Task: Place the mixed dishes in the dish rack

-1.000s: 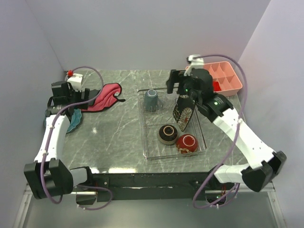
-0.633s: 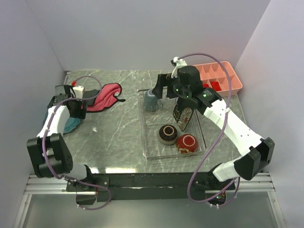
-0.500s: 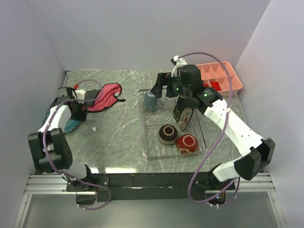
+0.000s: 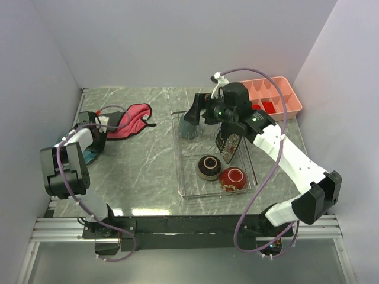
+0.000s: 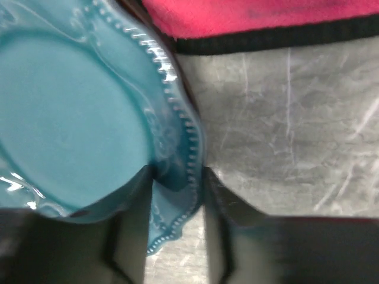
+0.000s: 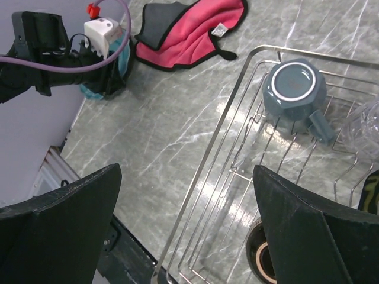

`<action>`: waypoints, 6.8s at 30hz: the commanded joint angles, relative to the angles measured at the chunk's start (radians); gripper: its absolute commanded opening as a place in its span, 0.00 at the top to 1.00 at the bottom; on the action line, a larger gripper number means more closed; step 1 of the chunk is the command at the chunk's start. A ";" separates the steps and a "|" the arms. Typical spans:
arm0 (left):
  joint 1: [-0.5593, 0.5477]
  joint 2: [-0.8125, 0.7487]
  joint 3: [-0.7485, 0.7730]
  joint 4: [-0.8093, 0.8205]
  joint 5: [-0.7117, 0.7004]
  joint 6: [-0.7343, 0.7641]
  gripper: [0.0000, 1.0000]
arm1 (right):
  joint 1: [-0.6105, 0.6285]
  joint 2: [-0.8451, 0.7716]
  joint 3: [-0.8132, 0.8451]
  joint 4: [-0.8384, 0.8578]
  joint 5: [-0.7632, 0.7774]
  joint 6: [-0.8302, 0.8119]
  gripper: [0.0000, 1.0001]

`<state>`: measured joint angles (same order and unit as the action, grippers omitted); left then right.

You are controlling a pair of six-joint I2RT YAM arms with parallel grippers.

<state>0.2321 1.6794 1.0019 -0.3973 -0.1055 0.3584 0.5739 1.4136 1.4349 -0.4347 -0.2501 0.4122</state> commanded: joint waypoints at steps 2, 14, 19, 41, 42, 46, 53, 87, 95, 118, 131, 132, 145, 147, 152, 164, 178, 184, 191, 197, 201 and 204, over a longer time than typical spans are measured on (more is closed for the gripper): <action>0.000 -0.012 -0.067 0.071 -0.034 0.045 0.75 | 0.007 -0.008 -0.018 0.051 -0.018 0.025 0.00; -0.137 -0.289 -0.294 -0.035 0.162 0.145 0.96 | 0.023 0.033 -0.037 0.071 -0.046 0.043 0.00; -0.226 -0.391 -0.356 -0.097 0.233 0.139 0.97 | 0.033 0.065 -0.022 0.074 -0.049 0.042 0.00; -0.484 -0.641 -0.462 -0.051 0.116 0.056 0.99 | 0.086 0.027 -0.088 0.083 0.029 0.007 0.00; -0.484 -0.670 -0.460 -0.057 0.109 0.065 0.99 | 0.089 0.022 -0.087 0.083 0.031 0.004 0.00; -0.484 -0.854 -0.442 -0.138 0.109 0.112 0.99 | 0.089 0.013 -0.103 0.100 0.023 0.007 0.00; -0.482 -1.041 -0.473 -0.218 0.109 0.203 0.99 | 0.115 0.154 -0.048 0.169 -0.159 0.143 0.00; -0.482 -1.383 -0.560 -0.204 0.111 0.301 0.99 | 0.290 0.969 0.663 0.128 -0.295 0.619 0.22; -0.482 -1.373 -0.566 -0.172 0.144 0.309 0.99 | 0.307 1.021 0.734 0.148 -0.293 0.675 0.25; -0.482 -1.368 -0.476 -0.089 0.066 0.257 0.79 | 0.340 1.000 0.786 0.191 -0.213 0.637 1.00; -0.465 -1.150 0.026 0.148 -0.157 0.047 0.18 | 0.261 0.622 0.711 0.165 0.096 0.127 1.00; -0.461 -1.146 0.027 0.159 -0.158 0.034 0.17 | 0.259 0.567 0.704 0.153 0.145 0.072 1.00; -0.461 -1.078 -0.137 0.346 -0.062 -0.084 0.14 | 0.284 -0.011 0.245 0.116 0.899 -0.381 1.00; -0.461 -1.075 -0.157 0.354 -0.054 -0.091 0.14 | 0.284 -0.088 0.185 0.090 0.925 -0.403 1.00; -0.461 -1.052 -0.143 0.325 -0.054 -0.159 0.12 | 0.195 -0.124 0.214 -0.086 0.945 -0.285 1.00; -0.435 -0.978 -0.114 0.301 -0.043 -0.188 0.12 | 0.138 -0.257 0.095 -0.185 0.893 -0.362 1.00; -0.404 -1.009 -0.125 0.206 -0.011 -0.229 0.12 | 0.152 -0.119 0.131 -0.305 0.988 -0.055 1.00; -0.379 -1.024 -0.111 0.149 -0.033 -0.223 0.12 | 0.150 -0.001 0.183 -0.377 1.023 0.017 1.00; -0.352 -1.047 -0.128 0.123 -0.026 -0.239 0.12 | 0.141 0.070 0.174 -0.372 1.014 0.023 1.00; -0.340 -1.069 -0.157 0.123 -0.020 -0.256 0.11 | 0.135 0.128 0.179 -0.380 1.006 0.027 1.00; -0.336 -1.086 -0.172 0.127 -0.017 -0.269 0.11 | 0.135 0.168 0.185 -0.375 1.006 0.020 1.00; -0.333 -1.100 -0.183 0.124 -0.017 -0.274 0.11 | 0.135 0.199 0.193 -0.375 1.005 0.013 1.00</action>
<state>-0.1097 0.6018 0.8318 -0.2939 -0.1352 0.1104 0.7155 1.6001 1.5455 -0.8898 0.6716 0.4110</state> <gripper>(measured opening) 0.887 0.180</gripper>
